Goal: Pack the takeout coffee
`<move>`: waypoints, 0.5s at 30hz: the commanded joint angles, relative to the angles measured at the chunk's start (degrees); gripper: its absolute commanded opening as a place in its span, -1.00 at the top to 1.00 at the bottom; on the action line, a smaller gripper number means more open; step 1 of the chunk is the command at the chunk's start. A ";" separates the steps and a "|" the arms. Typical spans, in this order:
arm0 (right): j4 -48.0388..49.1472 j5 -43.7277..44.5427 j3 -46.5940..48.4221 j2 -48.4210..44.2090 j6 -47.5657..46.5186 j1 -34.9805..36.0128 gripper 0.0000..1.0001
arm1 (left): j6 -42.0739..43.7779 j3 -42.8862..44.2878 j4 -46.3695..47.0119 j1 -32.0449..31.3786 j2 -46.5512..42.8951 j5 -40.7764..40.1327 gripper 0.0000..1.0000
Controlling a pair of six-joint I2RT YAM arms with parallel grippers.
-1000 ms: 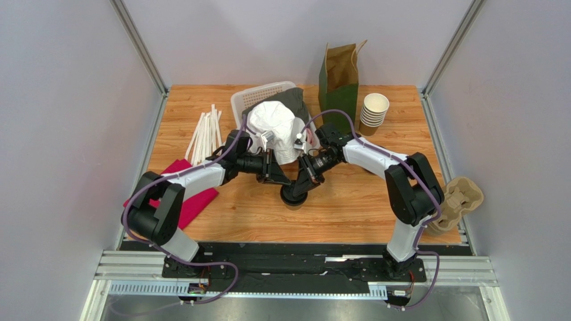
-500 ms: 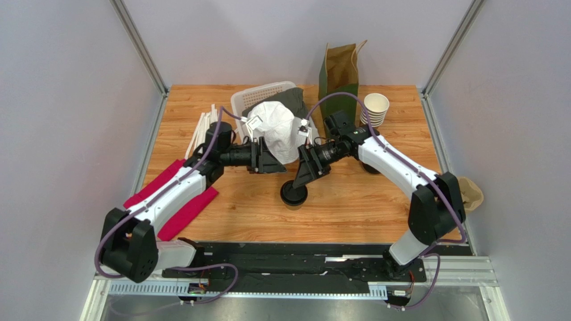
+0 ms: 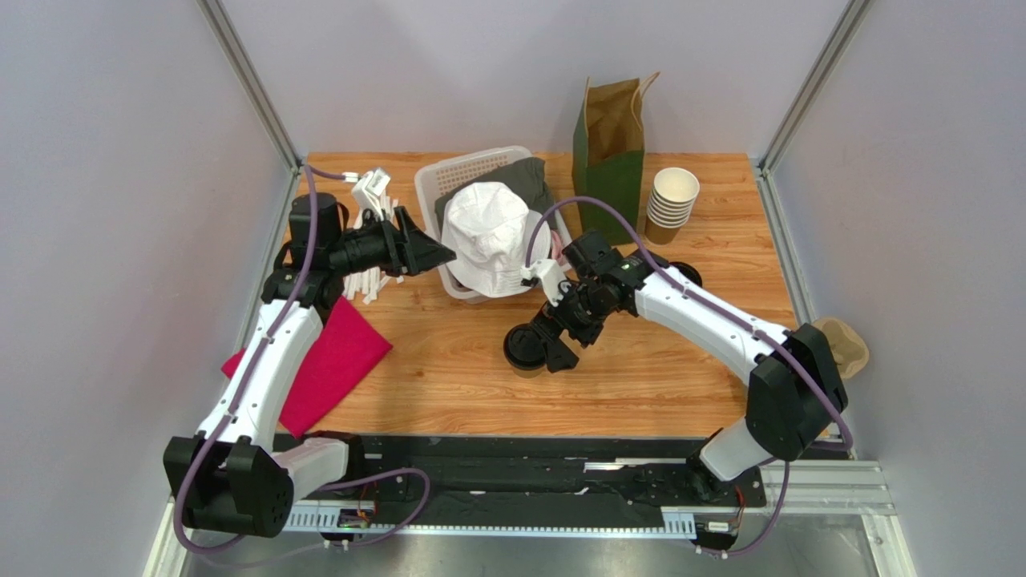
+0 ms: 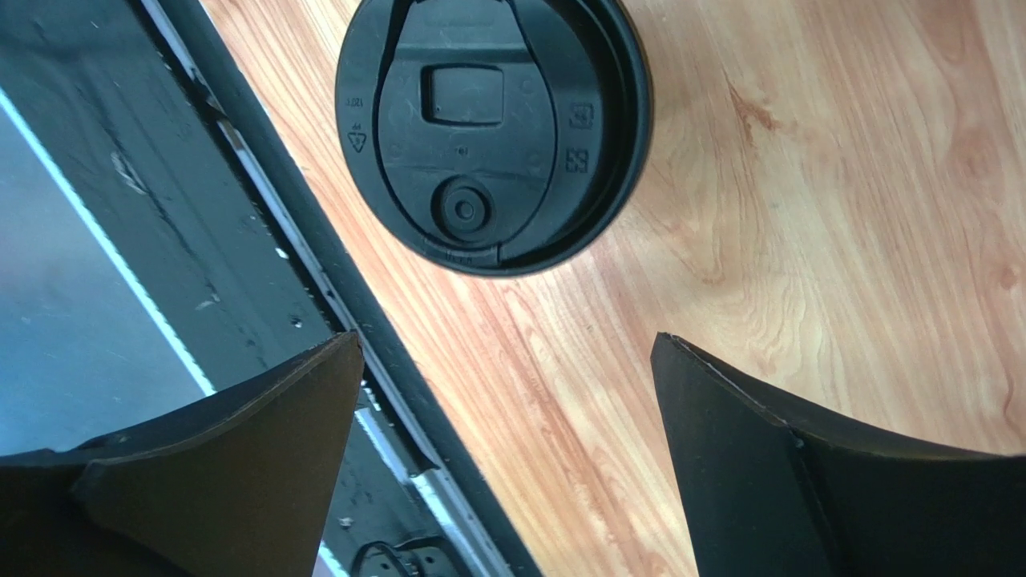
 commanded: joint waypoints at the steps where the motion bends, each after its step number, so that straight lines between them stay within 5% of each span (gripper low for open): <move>1: 3.30 1.49 0.15 1.94 -5.14 1.40 -0.90 | 2.39 1.83 -1.57 1.69 -2.50 -0.33 -0.43; 15: 12.88 0.77 3.14 10.11 -3.13 9.13 -0.82 | 0.63 1.22 -1.39 5.29 -4.70 -1.03 -0.41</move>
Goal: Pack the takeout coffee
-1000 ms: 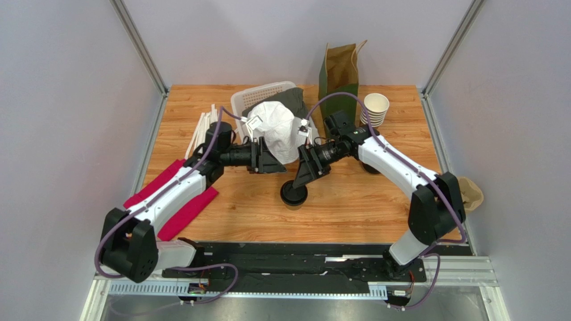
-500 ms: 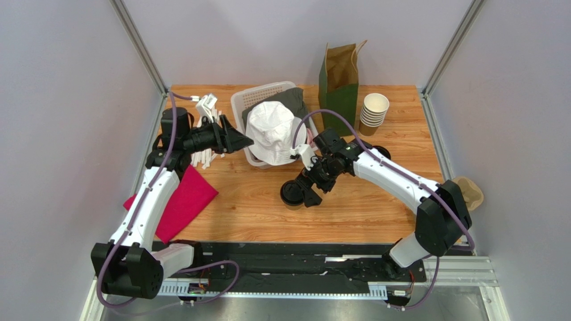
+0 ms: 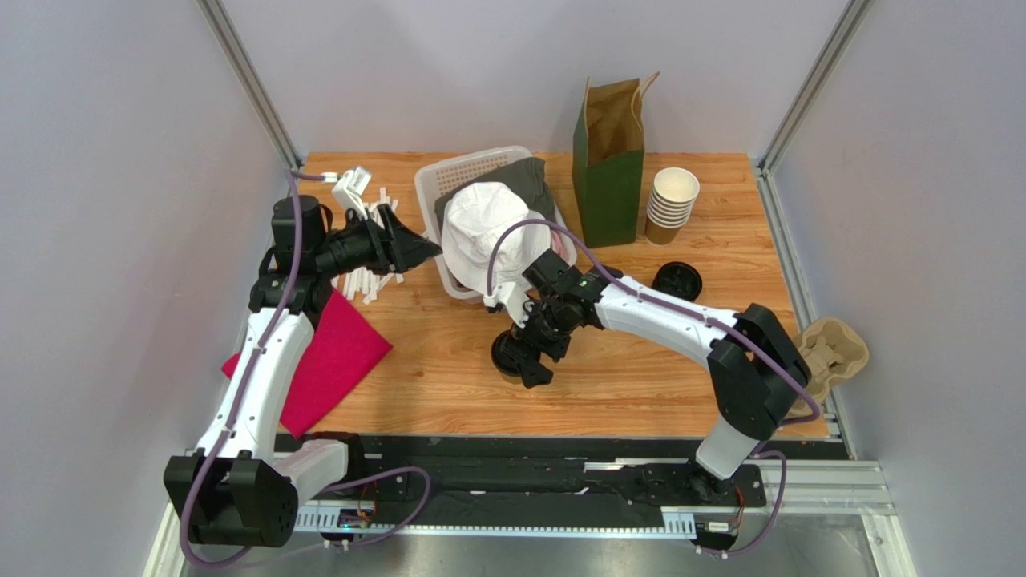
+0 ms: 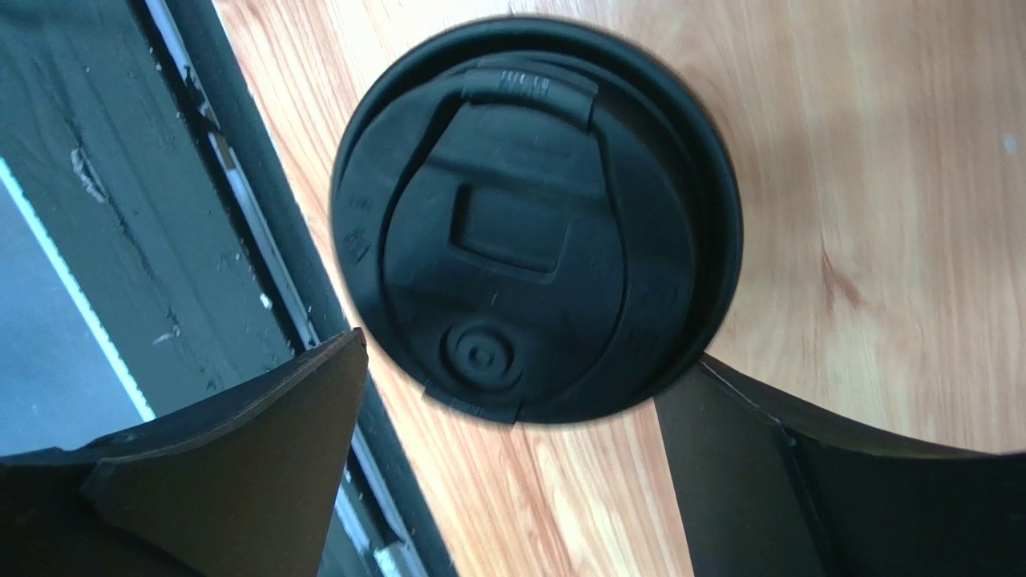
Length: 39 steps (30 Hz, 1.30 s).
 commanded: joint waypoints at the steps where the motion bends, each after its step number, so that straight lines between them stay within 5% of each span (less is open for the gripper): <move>1: 5.60 0.47 3.51 2.40 0.85 1.33 -0.82 | 0.17 1.04 0.08 1.34 -2.10 0.17 -0.41; 27: 15.10 -0.32 19.07 18.40 11.75 5.99 -0.83 | -0.01 -0.19 0.16 6.52 -1.13 1.22 -0.40; 39: 4.74 0.91 16.18 7.61 8.68 4.76 -1.00 | 1.66 1.48 -2.03 6.79 -1.04 1.49 -0.46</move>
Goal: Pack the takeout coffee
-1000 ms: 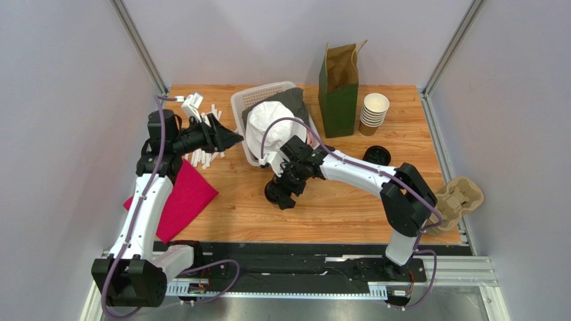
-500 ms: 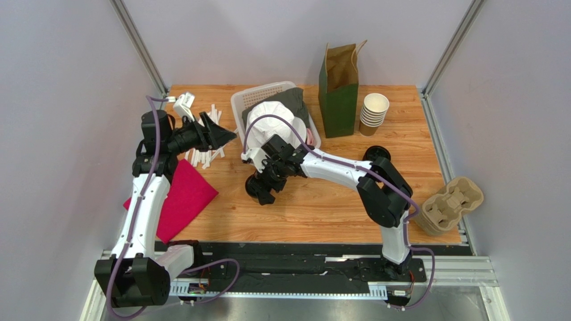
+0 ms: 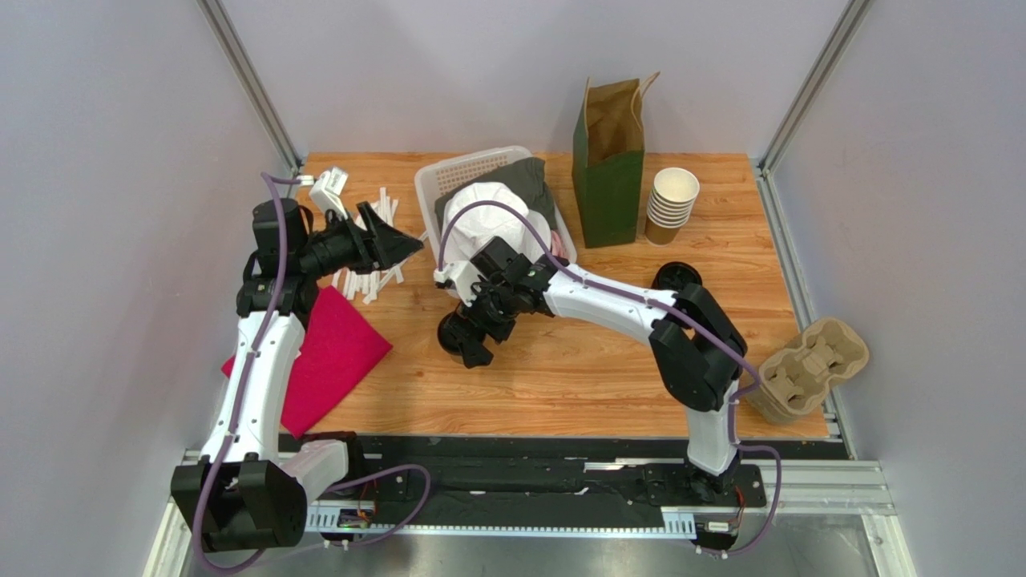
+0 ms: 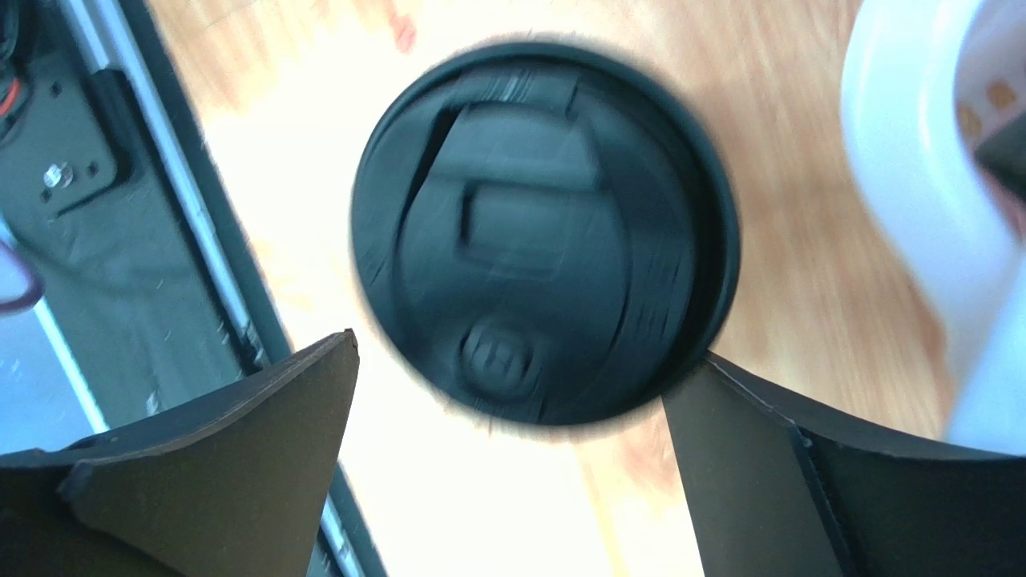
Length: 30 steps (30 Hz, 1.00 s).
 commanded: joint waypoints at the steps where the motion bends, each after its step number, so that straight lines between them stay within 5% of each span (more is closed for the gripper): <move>1: -6.78 0.28 -2.62 -10.04 -3.05 -1.34 -1.00 | 1.75 1.76 -0.46 0.58 -0.17 1.38 -0.46; 7: -18.89 -3.31 -1.94 -21.99 -5.70 -11.87 -1.00 | 5.08 2.03 -0.72 0.58 -1.75 2.26 -0.46; 13: -30.07 -4.73 8.60 -25.61 -8.42 -38.11 -0.97 | 9.48 2.38 -1.25 0.58 -4.12 2.78 -0.45; 19: -40.88 1.94 14.86 -27.71 -12.98 -56.67 -0.85 | 12.03 2.82 -3.09 0.58 -5.79 2.26 -0.43; 24: -48.63 13.17 9.33 -37.02 -20.37 -68.91 -0.77 | 13.09 1.51 -3.54 0.50 -7.46 3.31 -0.42; 30: -50.93 20.65 -4.99 -47.30 -22.31 -84.21 -0.39 | 11.25 0.53 -1.78 0.49 -8.08 5.42 -0.42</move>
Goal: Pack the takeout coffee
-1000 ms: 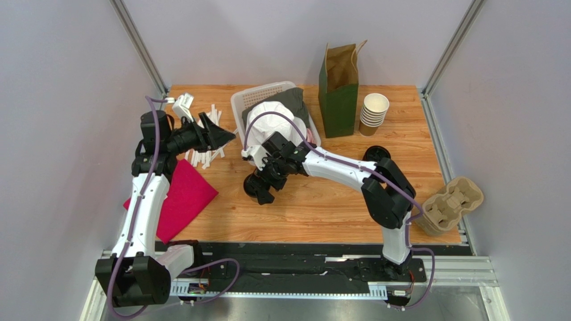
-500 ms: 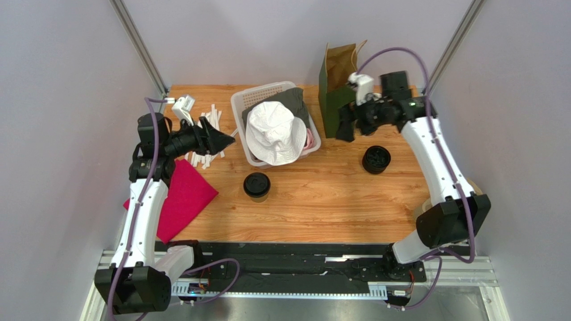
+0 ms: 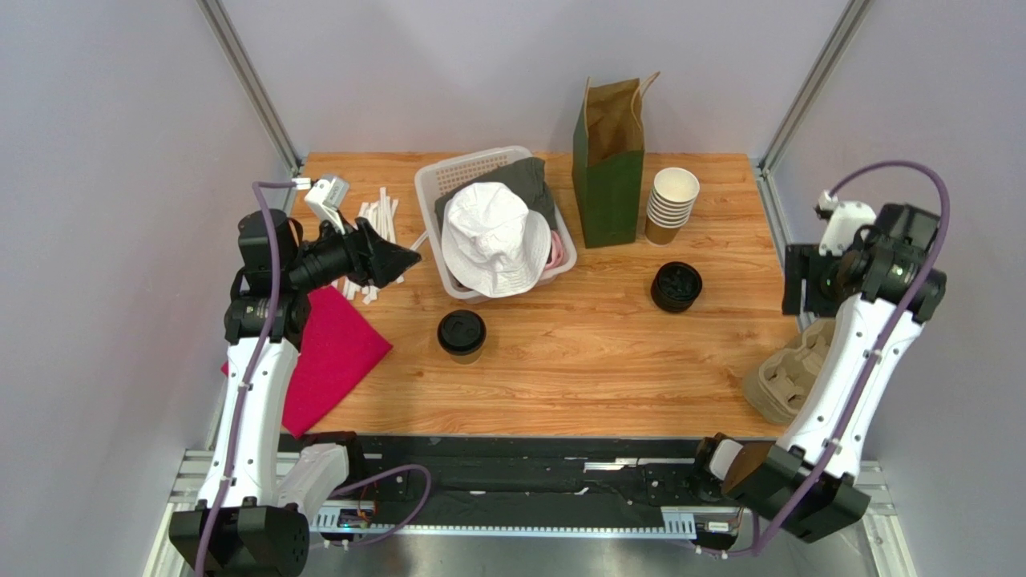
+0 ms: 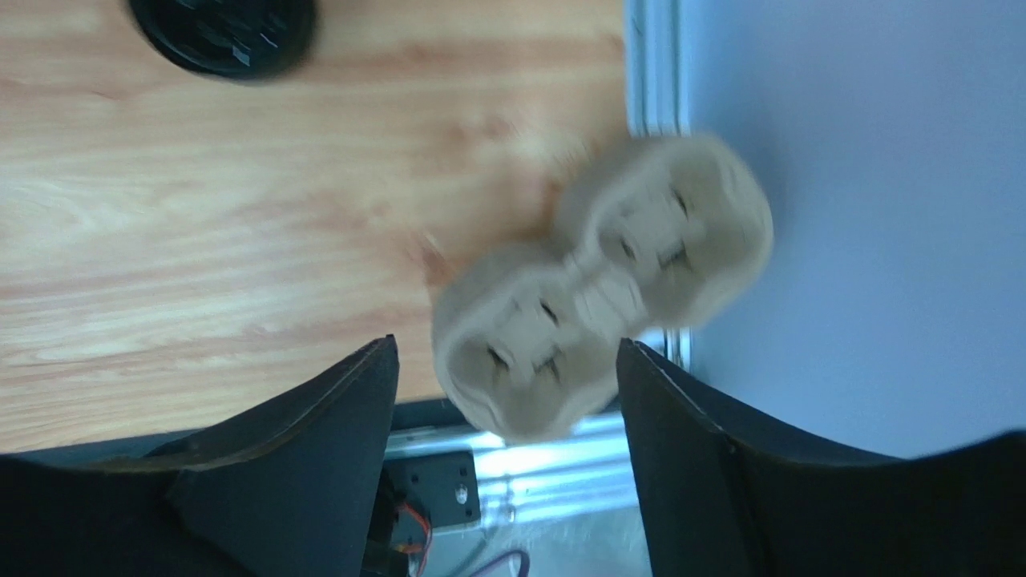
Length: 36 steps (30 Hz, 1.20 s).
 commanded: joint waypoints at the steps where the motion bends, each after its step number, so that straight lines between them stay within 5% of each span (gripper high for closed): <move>1: -8.20 8.54 -11.35 -6.49 -4.06 -6.62 -0.32 | 0.38 0.08 1.98 0.47 -1.04 3.06 -0.42; 11: 0.07 9.95 -20.10 -4.31 -10.13 -8.40 -0.20 | 1.44 2.36 0.84 0.47 -1.83 5.70 -0.40; 21: 7.97 10.74 -13.06 6.68 6.82 -8.66 -0.18 | 0.12 0.52 1.36 0.47 -4.29 3.50 -0.39; 36: 16.08 12.68 -12.27 17.14 12.55 -8.31 -0.22 | -0.85 1.22 1.37 0.47 -3.94 2.01 -0.38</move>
